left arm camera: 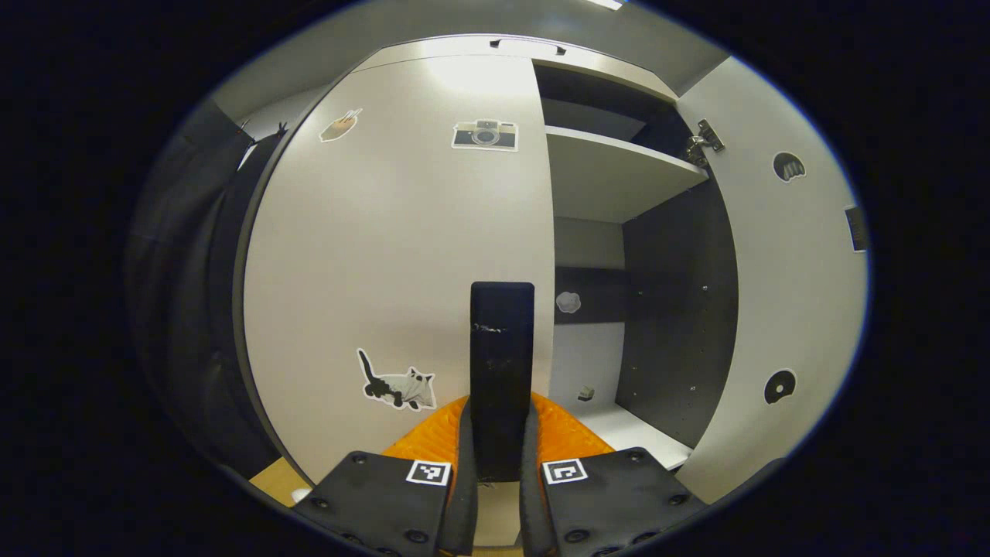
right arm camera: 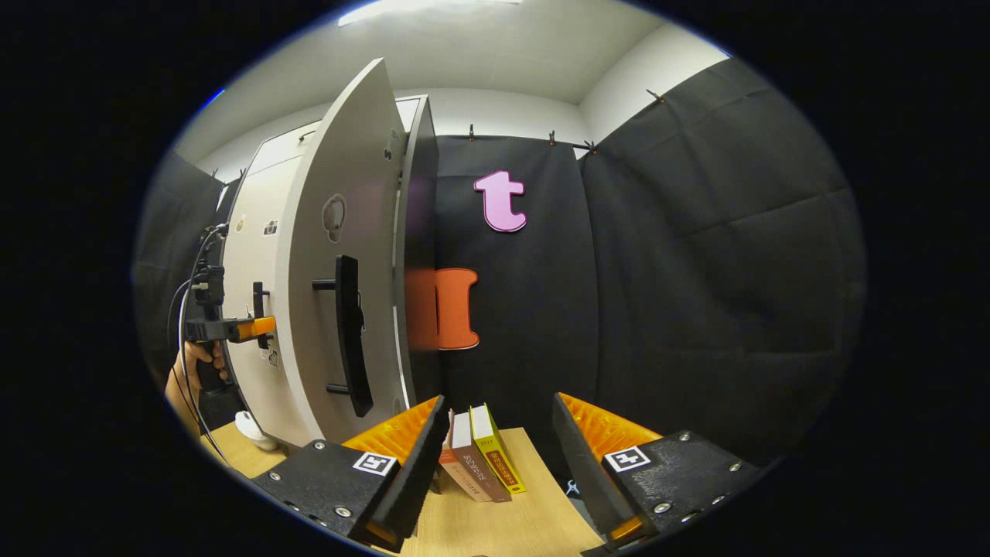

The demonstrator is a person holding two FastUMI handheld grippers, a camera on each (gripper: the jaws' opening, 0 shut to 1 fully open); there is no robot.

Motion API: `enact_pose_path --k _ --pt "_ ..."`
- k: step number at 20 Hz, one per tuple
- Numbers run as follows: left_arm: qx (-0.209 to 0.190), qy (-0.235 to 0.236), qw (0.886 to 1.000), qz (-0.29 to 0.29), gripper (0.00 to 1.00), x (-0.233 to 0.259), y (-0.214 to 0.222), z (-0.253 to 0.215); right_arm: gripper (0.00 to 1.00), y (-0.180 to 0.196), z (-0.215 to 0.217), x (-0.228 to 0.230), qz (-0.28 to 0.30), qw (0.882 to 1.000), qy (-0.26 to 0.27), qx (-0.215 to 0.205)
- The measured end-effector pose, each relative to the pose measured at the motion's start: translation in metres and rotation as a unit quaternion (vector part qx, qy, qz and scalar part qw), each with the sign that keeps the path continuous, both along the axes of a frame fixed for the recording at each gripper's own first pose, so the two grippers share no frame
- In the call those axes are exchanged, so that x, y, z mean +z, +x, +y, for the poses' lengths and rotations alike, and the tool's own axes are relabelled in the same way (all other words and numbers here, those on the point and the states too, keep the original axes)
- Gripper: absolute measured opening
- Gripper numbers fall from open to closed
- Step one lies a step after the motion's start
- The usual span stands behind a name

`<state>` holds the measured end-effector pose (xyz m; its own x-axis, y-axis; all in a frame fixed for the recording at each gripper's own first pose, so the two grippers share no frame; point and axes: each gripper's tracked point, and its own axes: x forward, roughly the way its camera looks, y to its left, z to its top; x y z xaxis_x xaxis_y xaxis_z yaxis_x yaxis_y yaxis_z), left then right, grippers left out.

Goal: Open the right door of the double-door shoe cabinet with the right hand, and open the left door with the left hand.

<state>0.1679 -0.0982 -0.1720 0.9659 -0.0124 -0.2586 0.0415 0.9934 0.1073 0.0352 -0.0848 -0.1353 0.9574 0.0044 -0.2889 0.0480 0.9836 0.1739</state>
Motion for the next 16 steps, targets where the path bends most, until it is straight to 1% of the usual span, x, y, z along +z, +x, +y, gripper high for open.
enact_pose_path --k 3,5,7,9,10,12,16 --pt "-0.008 0.023 1.0 0.0 0.27 0.0 -0.009 0.001 0.83 0.001 0.002 0.0 -0.005 1.0 0.014 0.002" --pt "-0.015 0.02 1.0 -0.004 0.27 0.003 -0.02 0.001 0.82 0.001 -0.001 0.0 -0.007 1.0 0.019 0.005" --pt "-0.023 0.014 1.0 -0.004 0.27 0.009 -0.035 0.005 0.83 0.009 0.0 -0.008 -0.004 1.0 0.022 0.004" --pt "-0.035 0.018 0.999 -0.015 0.27 0.015 -0.05 0.01 0.83 0.019 0.008 -0.008 -0.007 1.0 0.025 0.009" --pt "-0.04 0.019 0.999 -0.019 0.22 0.016 -0.054 0.01 0.83 0.029 0.013 -0.008 -0.009 1.0 0.024 0.012" --pt "-0.044 0.013 0.999 -0.017 0.22 0.019 -0.066 0.014 0.83 0.043 0.021 -0.005 -0.015 1.0 0.02 0.015" --pt "-0.044 0.01 0.999 -0.029 0.22 0.022 -0.084 0.026 0.83 0.035 0.03 0.003 -0.025 0.999 0.014 0.021"
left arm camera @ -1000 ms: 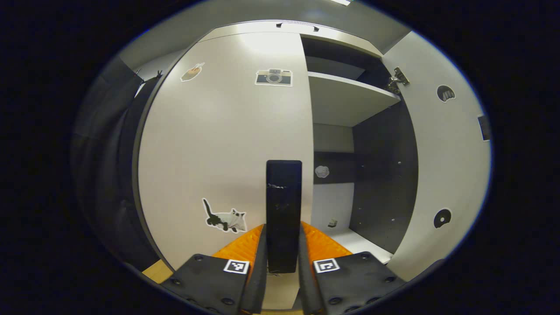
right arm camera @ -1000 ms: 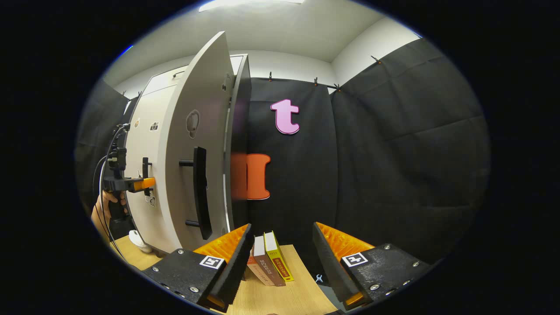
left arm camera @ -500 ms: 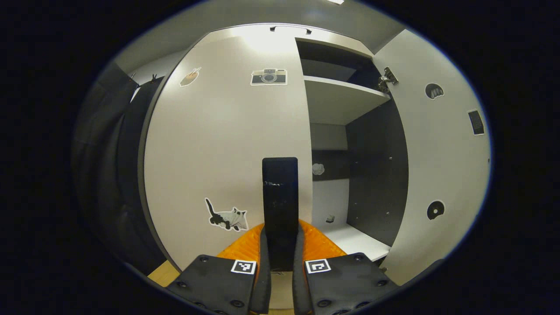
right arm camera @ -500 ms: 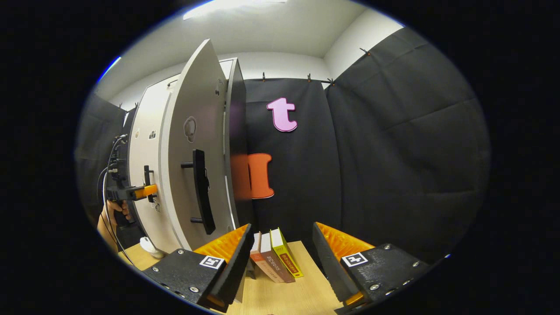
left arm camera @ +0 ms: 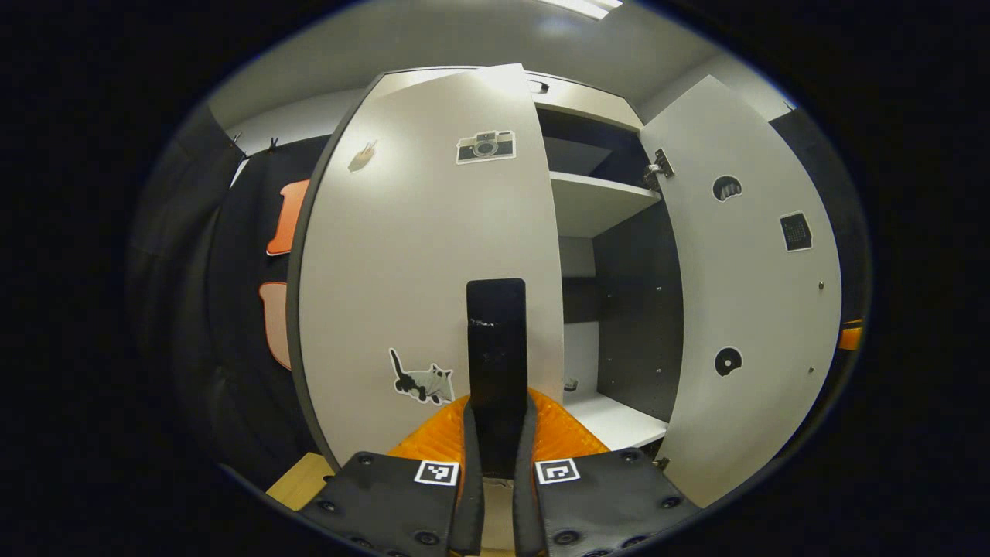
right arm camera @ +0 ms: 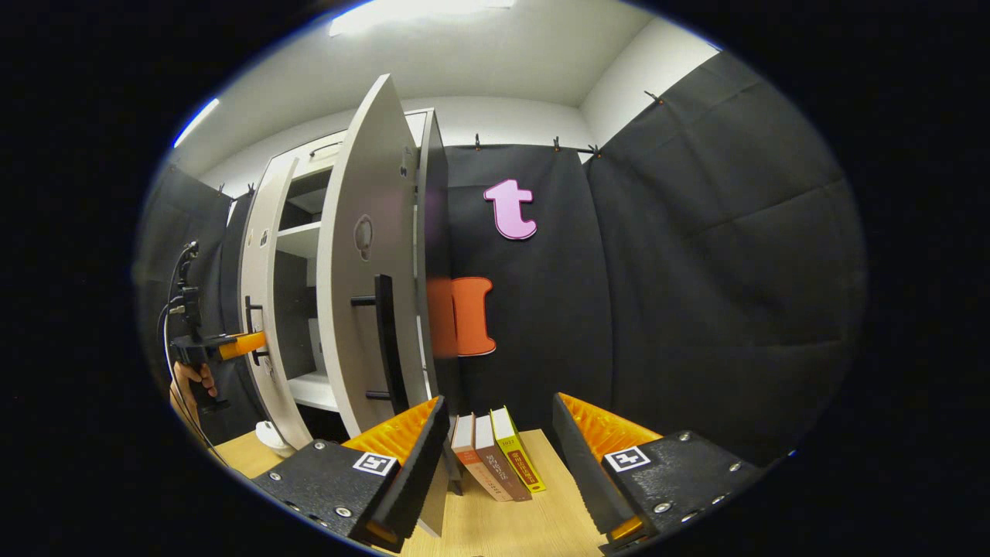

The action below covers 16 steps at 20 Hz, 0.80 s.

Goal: Open the right door of the double-door shoe cabinet with the right hand, and open the left door with the left hand.

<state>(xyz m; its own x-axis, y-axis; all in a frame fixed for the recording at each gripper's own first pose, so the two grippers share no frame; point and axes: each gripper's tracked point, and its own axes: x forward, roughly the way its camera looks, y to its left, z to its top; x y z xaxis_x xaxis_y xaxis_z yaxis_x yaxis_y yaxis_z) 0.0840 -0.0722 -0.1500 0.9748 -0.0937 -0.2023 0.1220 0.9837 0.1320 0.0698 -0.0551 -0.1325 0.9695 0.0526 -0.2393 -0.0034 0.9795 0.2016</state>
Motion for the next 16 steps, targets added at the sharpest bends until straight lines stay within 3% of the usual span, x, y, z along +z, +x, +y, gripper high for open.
enact_pose_path --k 16 --pt "0.022 0.017 1.0 -0.012 0.19 0.012 -0.027 0.03 0.83 -0.024 0.021 0.01 -0.007 1.0 0.0 0.013"
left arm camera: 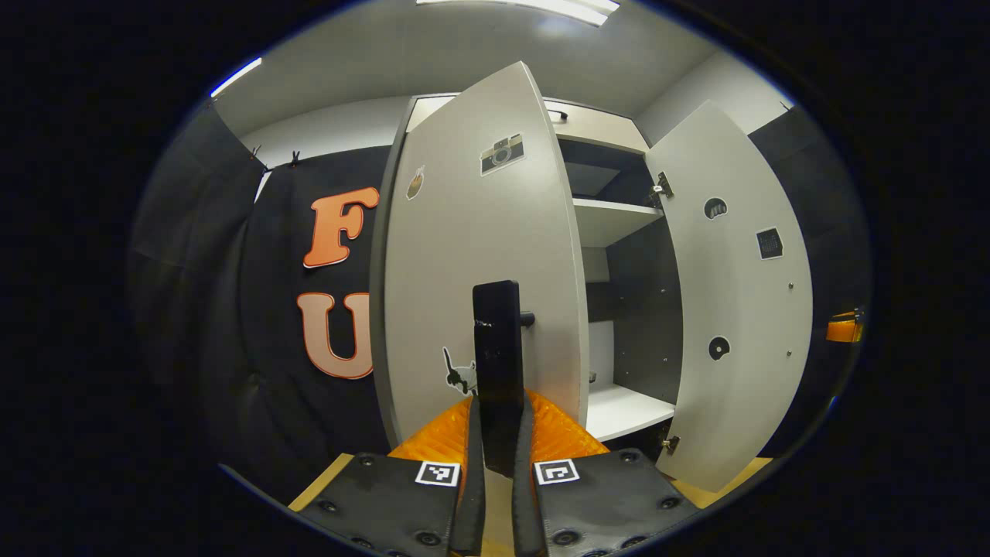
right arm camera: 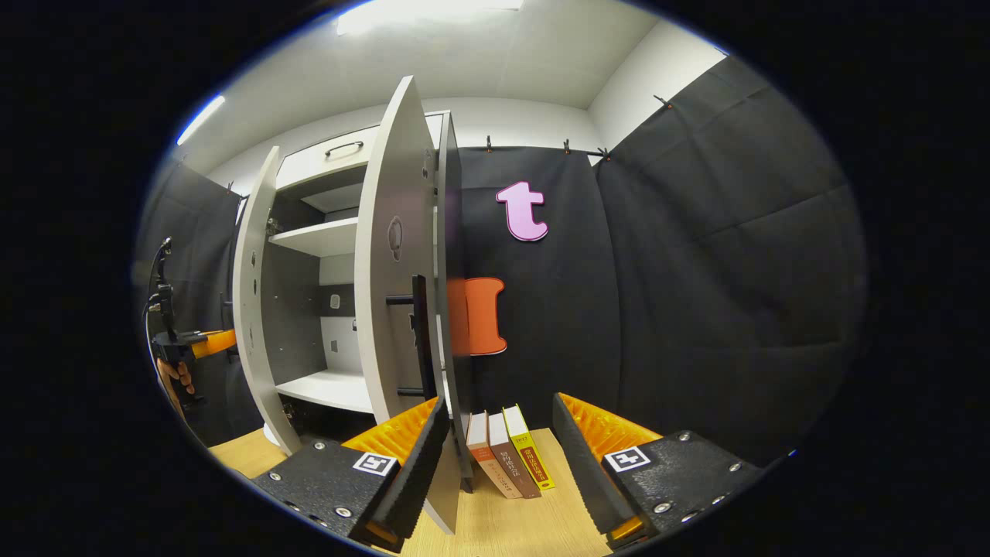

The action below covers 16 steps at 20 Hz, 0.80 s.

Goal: Open the right door of the double-door shoe cabinet with the right hand, and open the left door with the left hand.

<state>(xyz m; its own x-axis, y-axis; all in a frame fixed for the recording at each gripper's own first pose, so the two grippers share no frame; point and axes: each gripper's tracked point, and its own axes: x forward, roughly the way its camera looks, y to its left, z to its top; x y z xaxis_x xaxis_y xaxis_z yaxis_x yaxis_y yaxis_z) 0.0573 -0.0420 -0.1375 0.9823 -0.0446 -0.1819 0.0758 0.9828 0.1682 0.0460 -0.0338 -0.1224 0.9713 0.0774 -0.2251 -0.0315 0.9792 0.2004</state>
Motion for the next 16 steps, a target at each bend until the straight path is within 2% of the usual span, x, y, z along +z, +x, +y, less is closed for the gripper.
enact_pose_path --k 3,5,12,16 --pt "0.013 0.008 1.0 -0.006 0.21 0.004 -0.004 0.006 0.83 -0.002 0.008 0.006 -0.007 1.0 -0.001 0.006" --pt "0.02 0.008 1.0 -0.008 0.17 0.005 -0.009 0.012 0.83 -0.004 0.015 0.01 -0.013 1.0 -0.002 0.011" --pt "0.052 0.021 0.998 -0.024 0.13 0.014 -0.014 0.036 0.83 -0.002 0.048 0.024 -0.024 0.999 -0.013 0.03" --pt "0.091 0.038 0.995 -0.033 0.12 0.018 -0.017 0.063 0.83 0.0 0.067 0.029 -0.03 0.999 -0.016 0.042"
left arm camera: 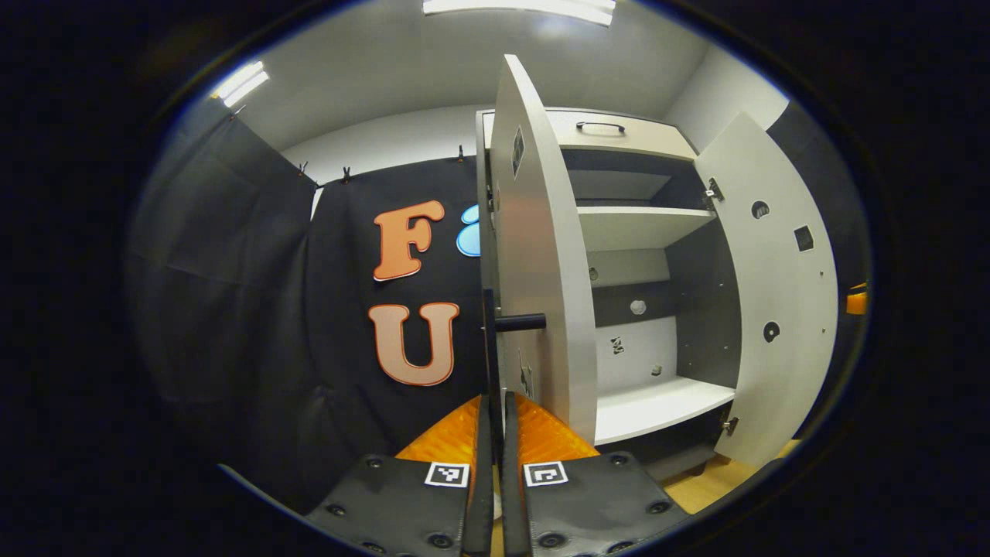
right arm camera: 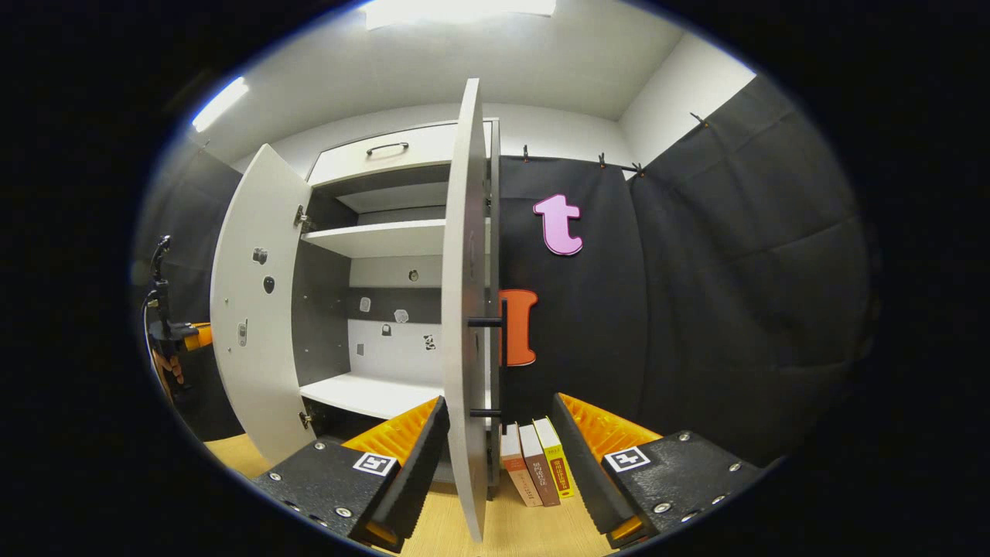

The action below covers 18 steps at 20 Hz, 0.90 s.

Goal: Open the right door of the double-door shoe cabinet with the right hand, and open the left door with the left hand.

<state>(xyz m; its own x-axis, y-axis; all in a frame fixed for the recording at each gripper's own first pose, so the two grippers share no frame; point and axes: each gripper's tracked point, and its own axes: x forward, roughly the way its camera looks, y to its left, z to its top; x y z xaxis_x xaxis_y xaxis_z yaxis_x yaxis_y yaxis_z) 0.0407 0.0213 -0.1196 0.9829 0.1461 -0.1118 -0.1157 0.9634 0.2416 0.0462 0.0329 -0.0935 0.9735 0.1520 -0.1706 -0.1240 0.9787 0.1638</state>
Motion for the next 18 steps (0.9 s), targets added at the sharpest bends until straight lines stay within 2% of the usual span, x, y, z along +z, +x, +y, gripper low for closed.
enact_pose_path --k 2,3,5,6,7,8,10,11,13,16,18 --pt "-0.014 -0.028 0.999 -0.002 0.07 -0.002 0.0 -0.005 0.83 0.001 0.008 0.003 -0.004 1.0 -0.001 0.007" --pt "-0.018 -0.03 0.999 -0.001 0.07 -0.001 0.001 -0.01 0.88 0.001 0.012 0.003 -0.005 1.0 -0.002 0.008" --pt "-0.021 -0.03 0.999 -0.002 0.08 -0.002 0.002 -0.007 0.88 0.002 0.024 0.004 -0.003 1.0 -0.001 0.016" --pt "-0.023 -0.028 0.999 -0.002 0.04 -0.003 0.0 -0.005 0.83 0.004 0.028 0.004 -0.004 1.0 -0.003 0.021" --pt "-0.023 -0.021 1.0 -0.002 0.07 -0.002 -0.001 -0.002 0.83 0.003 0.032 0.005 -0.005 1.0 -0.007 0.024" --pt "-0.024 -0.017 1.0 -0.004 0.07 -0.001 -0.001 -0.002 0.88 0.003 0.036 0.006 -0.007 1.0 -0.013 0.025" --pt "-0.02 0.001 1.0 -0.006 0.07 0.001 -0.002 0.005 0.87 0.001 0.043 0.008 -0.01 0.999 -0.02 0.029" --pt "-0.023 0.009 1.0 -0.008 0.07 0.003 -0.002 0.007 0.83 0.0 0.046 0.008 -0.009 0.999 -0.021 0.032" --pt "-0.034 0.003 0.999 -0.004 0.11 0.002 -0.002 0.005 0.82 0.0 0.057 0.013 -0.013 0.999 -0.021 0.041" --pt "-0.034 -0.017 0.999 0.002 0.1 -0.001 -0.009 0.0 0.83 -0.001 0.067 0.016 -0.016 0.998 -0.027 0.049" --pt "-0.047 -0.03 0.998 -0.016 0.11 0.007 -0.012 -0.011 0.83 -0.005 0.073 0.017 -0.017 0.998 -0.029 0.056"
